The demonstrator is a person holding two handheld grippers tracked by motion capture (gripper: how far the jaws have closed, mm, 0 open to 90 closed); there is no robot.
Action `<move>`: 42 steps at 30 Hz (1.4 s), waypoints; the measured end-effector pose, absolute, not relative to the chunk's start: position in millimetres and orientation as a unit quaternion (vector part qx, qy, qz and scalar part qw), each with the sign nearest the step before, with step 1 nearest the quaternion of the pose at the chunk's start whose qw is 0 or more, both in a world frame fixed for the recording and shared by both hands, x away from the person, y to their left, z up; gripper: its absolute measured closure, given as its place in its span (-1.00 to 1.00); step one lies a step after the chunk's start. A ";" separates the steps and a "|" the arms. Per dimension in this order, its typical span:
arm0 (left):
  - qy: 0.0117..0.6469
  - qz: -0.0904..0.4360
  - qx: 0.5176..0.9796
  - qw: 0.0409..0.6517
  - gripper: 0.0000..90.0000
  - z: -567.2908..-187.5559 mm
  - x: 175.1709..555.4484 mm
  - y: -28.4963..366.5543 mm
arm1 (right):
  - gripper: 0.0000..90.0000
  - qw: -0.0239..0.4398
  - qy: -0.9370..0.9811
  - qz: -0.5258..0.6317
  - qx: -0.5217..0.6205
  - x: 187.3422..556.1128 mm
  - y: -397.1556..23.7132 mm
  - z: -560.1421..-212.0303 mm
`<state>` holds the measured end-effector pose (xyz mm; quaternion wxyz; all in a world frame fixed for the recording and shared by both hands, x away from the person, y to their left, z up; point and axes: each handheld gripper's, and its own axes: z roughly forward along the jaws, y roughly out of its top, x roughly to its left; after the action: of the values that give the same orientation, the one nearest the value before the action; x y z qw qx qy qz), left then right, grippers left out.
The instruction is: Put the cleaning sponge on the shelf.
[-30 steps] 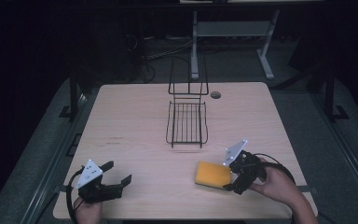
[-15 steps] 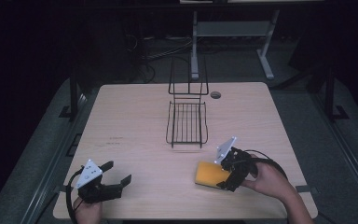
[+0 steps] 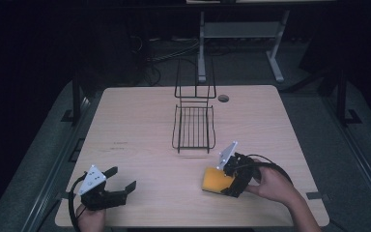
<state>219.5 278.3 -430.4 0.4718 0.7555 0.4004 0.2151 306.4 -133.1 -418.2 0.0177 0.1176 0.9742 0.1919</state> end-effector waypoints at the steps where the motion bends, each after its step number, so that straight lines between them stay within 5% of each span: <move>1: 0.401 0.215 0.755 0.472 -0.72 -430.4 219.5 278.4 | -0.68 0.016 0.974 0.190 0.119 306.7 -132.5 -418.6; 42: 0.406 0.215 0.748 0.479 -0.72 -429.8 218.7 280.7 | -0.53 0.000 0.981 0.161 0.108 316.3 -117.2 -443.9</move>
<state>218.7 280.7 -429.8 0.4789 0.7483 0.4057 0.2149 316.3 -117.2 -443.9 0.0001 0.1078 0.9810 0.1612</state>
